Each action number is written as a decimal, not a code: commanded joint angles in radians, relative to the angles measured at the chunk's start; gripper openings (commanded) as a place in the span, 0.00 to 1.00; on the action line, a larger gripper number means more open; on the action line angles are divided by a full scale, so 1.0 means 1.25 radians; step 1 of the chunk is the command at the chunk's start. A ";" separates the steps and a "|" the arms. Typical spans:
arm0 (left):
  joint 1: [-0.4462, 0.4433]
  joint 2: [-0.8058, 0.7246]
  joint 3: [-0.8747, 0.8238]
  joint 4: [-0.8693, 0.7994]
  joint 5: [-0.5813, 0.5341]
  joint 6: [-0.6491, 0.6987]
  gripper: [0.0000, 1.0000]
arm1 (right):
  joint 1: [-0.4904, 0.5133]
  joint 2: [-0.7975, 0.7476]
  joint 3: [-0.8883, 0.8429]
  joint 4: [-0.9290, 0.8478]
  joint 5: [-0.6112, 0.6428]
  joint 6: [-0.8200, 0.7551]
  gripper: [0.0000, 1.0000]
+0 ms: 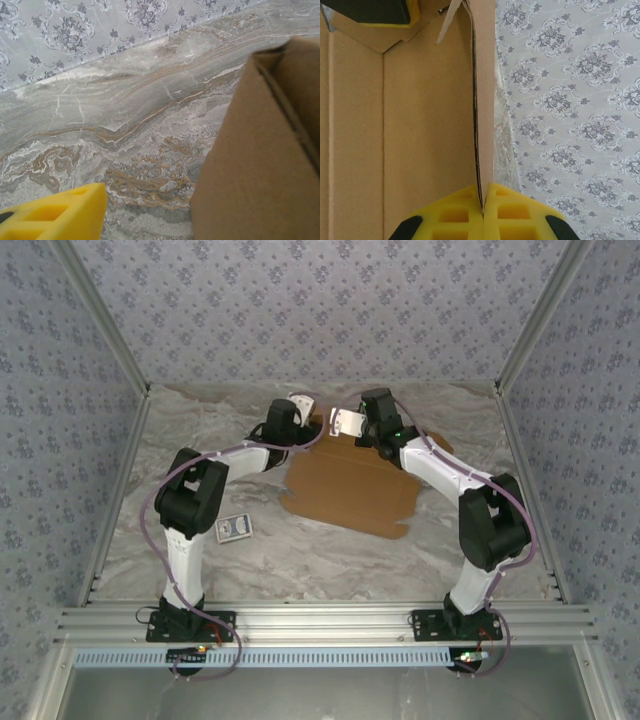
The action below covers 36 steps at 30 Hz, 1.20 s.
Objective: Fold the paper box
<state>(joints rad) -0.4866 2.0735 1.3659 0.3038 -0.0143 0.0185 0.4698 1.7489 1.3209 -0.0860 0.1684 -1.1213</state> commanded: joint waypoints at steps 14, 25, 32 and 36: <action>0.021 -0.030 -0.019 -0.032 -0.005 0.006 0.64 | -0.007 0.037 0.000 -0.147 -0.020 0.019 0.00; 0.003 0.009 0.039 -0.070 -0.213 -0.114 0.58 | 0.000 0.053 0.011 -0.170 -0.049 0.038 0.00; -0.010 0.028 0.082 -0.136 -0.330 -0.183 0.58 | 0.003 0.052 0.013 -0.181 -0.058 0.056 0.00; -0.010 0.038 0.106 -0.172 -0.378 -0.201 0.57 | 0.004 0.051 0.012 -0.186 -0.062 0.060 0.00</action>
<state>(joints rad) -0.5392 2.0960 1.4479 0.1280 -0.2810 -0.1856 0.4721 1.7767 1.3605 -0.1055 0.1558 -1.0790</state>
